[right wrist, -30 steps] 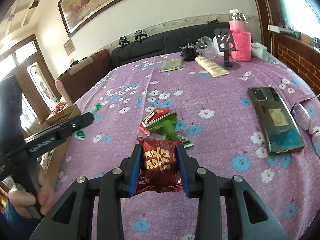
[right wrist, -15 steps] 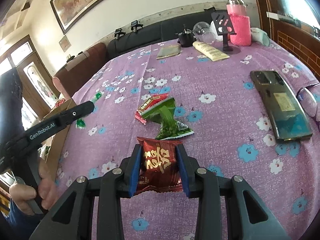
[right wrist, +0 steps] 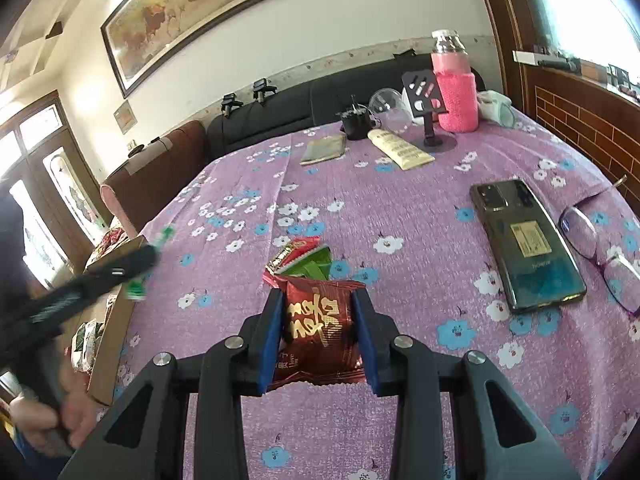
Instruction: Organize snacks
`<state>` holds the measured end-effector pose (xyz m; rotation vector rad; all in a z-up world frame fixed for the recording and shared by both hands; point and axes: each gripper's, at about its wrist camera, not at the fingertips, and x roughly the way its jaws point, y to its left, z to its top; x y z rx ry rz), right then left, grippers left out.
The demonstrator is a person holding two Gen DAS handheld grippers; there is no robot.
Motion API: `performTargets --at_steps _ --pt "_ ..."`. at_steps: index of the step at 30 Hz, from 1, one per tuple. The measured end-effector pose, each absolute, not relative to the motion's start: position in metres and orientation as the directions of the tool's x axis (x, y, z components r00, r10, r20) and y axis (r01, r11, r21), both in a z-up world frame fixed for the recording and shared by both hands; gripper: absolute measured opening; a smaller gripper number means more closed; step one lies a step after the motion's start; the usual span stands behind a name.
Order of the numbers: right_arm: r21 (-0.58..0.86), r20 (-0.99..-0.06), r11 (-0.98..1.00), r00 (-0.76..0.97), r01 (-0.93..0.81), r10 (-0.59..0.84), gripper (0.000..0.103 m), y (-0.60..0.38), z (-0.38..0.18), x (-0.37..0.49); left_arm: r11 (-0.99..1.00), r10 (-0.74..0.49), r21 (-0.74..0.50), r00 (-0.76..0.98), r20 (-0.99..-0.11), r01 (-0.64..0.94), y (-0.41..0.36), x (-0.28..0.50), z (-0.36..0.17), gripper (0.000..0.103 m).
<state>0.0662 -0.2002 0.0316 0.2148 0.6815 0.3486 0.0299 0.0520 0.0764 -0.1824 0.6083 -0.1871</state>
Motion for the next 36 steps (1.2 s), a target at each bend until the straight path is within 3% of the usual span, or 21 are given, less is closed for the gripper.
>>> performTargets --at_steps 7,18,26,36 --pt "0.256 -0.561 0.913 0.721 -0.317 0.407 0.033 -0.173 0.047 0.048 0.965 -0.202 -0.253 0.827 -0.524 0.075 0.088 -0.013 0.082 0.022" --pt "0.3 -0.563 0.794 0.573 -0.529 0.595 0.034 -0.071 0.06 0.015 0.956 -0.008 -0.259 0.869 -0.495 -0.139 0.188 -0.079 0.073 0.022" --pt "0.283 -0.572 0.701 0.471 -0.655 0.672 0.034 0.022 0.064 -0.005 0.928 0.139 -0.228 0.84 -0.524 -0.296 0.231 -0.104 0.048 0.023" --pt "0.261 -0.609 0.663 0.413 -0.702 0.677 0.034 0.08 0.037 -0.007 0.914 0.154 -0.217 0.787 -0.597 -0.343 0.239 -0.092 0.03 0.023"
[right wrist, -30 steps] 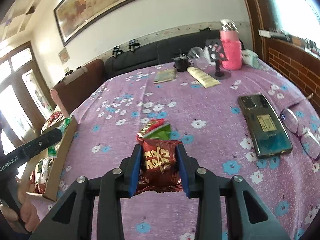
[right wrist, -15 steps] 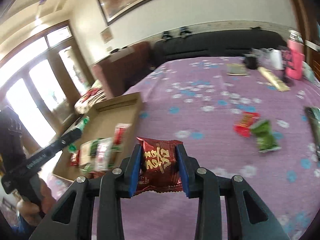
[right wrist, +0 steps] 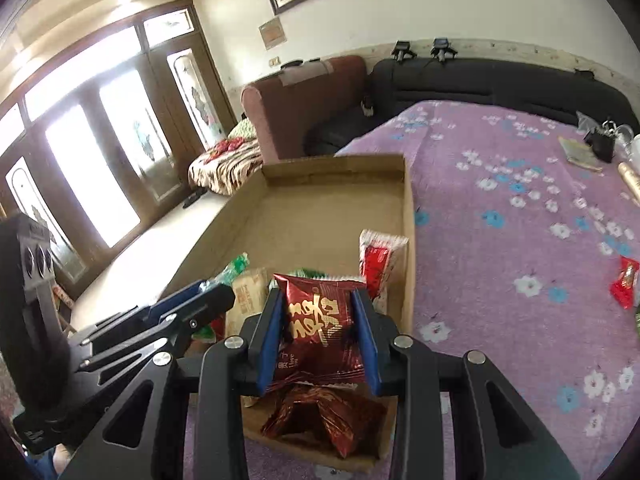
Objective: Organize snacks
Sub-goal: 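Carry the clear bag and red foil packet over the cardboard tray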
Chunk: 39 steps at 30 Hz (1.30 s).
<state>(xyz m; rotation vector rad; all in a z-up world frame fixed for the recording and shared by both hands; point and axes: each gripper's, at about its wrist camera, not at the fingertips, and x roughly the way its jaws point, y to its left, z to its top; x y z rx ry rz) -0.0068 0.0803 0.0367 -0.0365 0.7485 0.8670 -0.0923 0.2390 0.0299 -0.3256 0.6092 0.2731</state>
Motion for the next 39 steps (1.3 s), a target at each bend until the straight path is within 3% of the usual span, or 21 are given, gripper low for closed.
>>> performTargets --at_steps 10,39 --pt "0.231 -0.596 0.642 0.415 -0.731 0.687 0.034 0.08 0.03 -0.018 0.901 0.189 -0.183 0.736 -0.65 -0.393 0.24 -0.084 0.025 0.023" --pt "0.247 -0.629 0.641 0.383 -0.726 0.676 0.034 0.084 0.021 -0.014 0.9 0.207 -0.148 0.699 -0.685 -0.411 0.233 -0.07 0.022 0.023"
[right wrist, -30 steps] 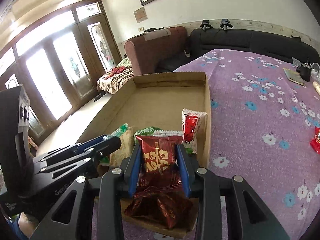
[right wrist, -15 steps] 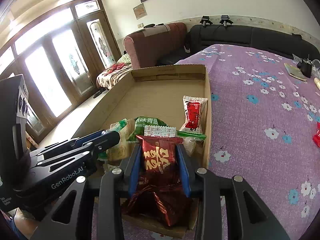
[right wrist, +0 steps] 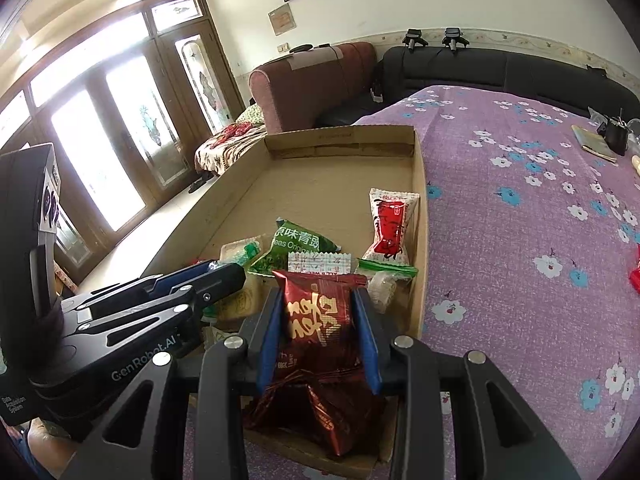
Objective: Organize snacks
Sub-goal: 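Carry the clear bag and red foil packet over the cardboard tray, then open both grippers to drop the clear bag and red foil packet into the tray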
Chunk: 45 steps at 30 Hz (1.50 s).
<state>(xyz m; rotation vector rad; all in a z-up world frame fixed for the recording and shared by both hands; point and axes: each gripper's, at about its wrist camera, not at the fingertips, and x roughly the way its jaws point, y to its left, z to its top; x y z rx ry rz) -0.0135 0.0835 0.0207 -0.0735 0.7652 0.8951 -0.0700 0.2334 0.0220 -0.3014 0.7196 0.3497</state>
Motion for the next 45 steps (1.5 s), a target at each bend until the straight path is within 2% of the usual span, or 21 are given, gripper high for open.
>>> performTargets --at_steps 6,10,15,17,19,20,23,24,25,26,27,28,35,45 --pt "0.249 -0.629 0.644 0.385 -0.723 0.675 0.038 0.084 0.021 -0.013 0.9 0.208 -0.146 0.698 -0.685 -0.412 0.233 -0.068 0.019 0.023" --pt "0.241 -0.623 0.656 0.404 -0.715 0.67 0.051 0.082 0.022 -0.013 0.895 0.205 -0.159 0.7 -0.684 -0.417 0.234 -0.068 0.017 0.023" --pt "0.25 -0.61 0.645 0.4 -0.723 0.684 0.056 0.08 0.023 -0.014 0.889 0.206 -0.171 0.704 -0.68 -0.425 0.236 -0.071 0.016 0.023" --pt "0.224 -0.605 0.665 0.434 -0.712 0.668 0.068 0.077 0.025 -0.016 0.886 0.2 -0.187 0.713 -0.672 -0.425 0.238 -0.074 0.017 0.024" --pt "0.239 -0.59 0.655 0.429 -0.717 0.684 0.074 0.074 0.027 -0.016 0.881 0.2 -0.203 0.725 -0.659 -0.427 0.241 -0.078 0.019 0.031" --pt "0.245 -0.584 0.653 0.428 -0.717 0.689 0.075 0.072 0.027 -0.016 0.88 0.201 -0.208 0.731 -0.653 -0.428 0.242 -0.081 0.019 0.038" --pt "0.24 -0.565 0.651 0.441 -0.72 0.697 0.08 0.067 0.03 -0.019 0.884 0.193 -0.214 0.742 -0.642 -0.415 0.241 -0.083 0.021 0.043" --pt "0.229 -0.564 0.663 0.458 -0.713 0.687 0.084 0.065 0.031 -0.019 0.885 0.195 -0.214 0.745 -0.638 -0.414 0.241 -0.084 0.022 0.05" --pt "0.217 -0.562 0.682 0.482 -0.698 0.672 0.094 0.062 0.033 -0.019 0.885 0.198 -0.214 0.75 -0.631 -0.413 0.241 -0.086 0.023 0.057" --pt "0.223 -0.55 0.683 0.489 -0.695 0.677 0.099 0.058 0.034 -0.018 0.882 0.207 -0.215 0.755 -0.622 -0.418 0.241 -0.088 0.025 0.073" --pt "0.238 -0.529 0.688 0.503 -0.685 0.684 0.101 0.052 0.037 -0.016 0.881 0.205 -0.227 0.768 -0.607 -0.415 0.242 -0.091 0.027 0.083" --pt "0.251 -0.513 0.692 0.513 -0.677 0.688 0.103 0.048 0.04 -0.015 0.881 0.205 -0.233 0.777 -0.595 -0.412 0.243 -0.093 0.029 0.085" --pt "0.263 -0.436 0.723 0.59 -0.64 0.68 0.103 0.025 0.053 -0.012 0.882 0.208 -0.248 0.802 -0.56 -0.401 0.244 -0.1 0.034 0.098" --pt "0.208 -0.424 0.736 0.618 -0.645 0.662 0.103 0.0 0.07 -0.023 0.88 0.205 -0.256 0.805 -0.556 -0.401 0.243 -0.101 0.035 0.102"
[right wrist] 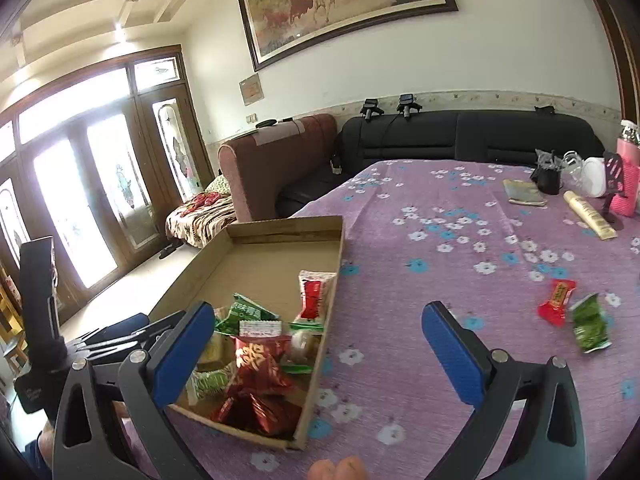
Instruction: Organize snacks
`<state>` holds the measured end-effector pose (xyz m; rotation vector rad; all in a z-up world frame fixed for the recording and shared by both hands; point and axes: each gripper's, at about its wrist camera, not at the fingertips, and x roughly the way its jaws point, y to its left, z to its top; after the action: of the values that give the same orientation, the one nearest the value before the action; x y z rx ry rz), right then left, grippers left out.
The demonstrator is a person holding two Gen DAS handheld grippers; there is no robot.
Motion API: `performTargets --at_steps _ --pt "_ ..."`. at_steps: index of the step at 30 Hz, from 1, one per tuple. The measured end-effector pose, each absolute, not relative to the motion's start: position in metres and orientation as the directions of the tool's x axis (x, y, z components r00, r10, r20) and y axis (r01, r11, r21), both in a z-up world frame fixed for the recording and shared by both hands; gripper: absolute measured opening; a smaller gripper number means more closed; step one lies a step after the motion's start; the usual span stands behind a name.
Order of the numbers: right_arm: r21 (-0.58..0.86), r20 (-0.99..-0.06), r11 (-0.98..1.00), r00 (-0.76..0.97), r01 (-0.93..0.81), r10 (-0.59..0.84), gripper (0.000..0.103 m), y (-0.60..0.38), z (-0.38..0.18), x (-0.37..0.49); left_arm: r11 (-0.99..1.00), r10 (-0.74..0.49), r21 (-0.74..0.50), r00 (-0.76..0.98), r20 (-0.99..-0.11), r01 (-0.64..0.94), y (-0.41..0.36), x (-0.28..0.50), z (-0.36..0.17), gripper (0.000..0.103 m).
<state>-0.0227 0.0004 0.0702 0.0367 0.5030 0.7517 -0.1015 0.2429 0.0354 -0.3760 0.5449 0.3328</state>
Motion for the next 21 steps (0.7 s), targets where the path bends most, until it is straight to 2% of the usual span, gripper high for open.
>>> performTargets --at_steps 9,21 --pt "0.254 -0.424 0.729 0.604 -0.636 0.675 0.103 -0.037 0.056 -0.026 0.889 0.218 -0.215 0.786 -0.579 -0.405 0.23 -0.097 0.035 0.102" --pt "0.174 -0.402 0.702 0.602 -0.69 0.691 0.103 -0.028 0.055 -0.041 0.872 0.31 -0.145 0.757 -0.575 -0.467 0.211 -0.109 0.044 0.102"
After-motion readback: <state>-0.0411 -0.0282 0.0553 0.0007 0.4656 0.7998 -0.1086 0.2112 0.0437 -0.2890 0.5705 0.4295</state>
